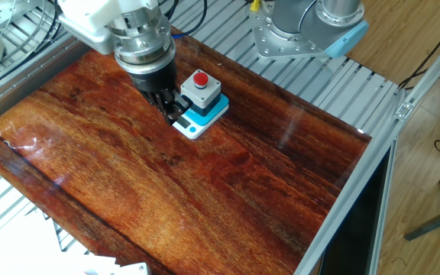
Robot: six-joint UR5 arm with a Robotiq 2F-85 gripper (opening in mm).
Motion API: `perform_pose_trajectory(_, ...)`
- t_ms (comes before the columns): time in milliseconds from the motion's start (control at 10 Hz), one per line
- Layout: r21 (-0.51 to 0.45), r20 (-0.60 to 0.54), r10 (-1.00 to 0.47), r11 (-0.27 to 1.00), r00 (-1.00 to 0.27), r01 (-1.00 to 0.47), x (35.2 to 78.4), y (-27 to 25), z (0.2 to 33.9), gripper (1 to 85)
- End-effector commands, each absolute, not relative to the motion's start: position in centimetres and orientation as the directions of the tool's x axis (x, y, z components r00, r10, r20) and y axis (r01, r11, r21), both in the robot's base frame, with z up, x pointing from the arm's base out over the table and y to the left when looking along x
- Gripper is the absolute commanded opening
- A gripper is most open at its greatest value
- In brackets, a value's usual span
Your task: Remove the object from the scale
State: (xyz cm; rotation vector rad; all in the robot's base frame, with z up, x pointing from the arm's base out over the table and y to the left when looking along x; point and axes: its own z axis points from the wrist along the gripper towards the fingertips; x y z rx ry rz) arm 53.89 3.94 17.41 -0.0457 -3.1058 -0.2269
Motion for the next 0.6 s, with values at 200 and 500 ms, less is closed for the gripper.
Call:
perform_pose_trajectory(200, 0.194, 0.022, 0.031, 0.980, -0.999, 0.035, 54.1, 5.1, 17.8, 1.0)
perform_pose_trajectory(500, 0.180, 0.079, -0.076, 0.982, -0.994, -0.061, 52.2, 4.6, 17.8, 10.7)
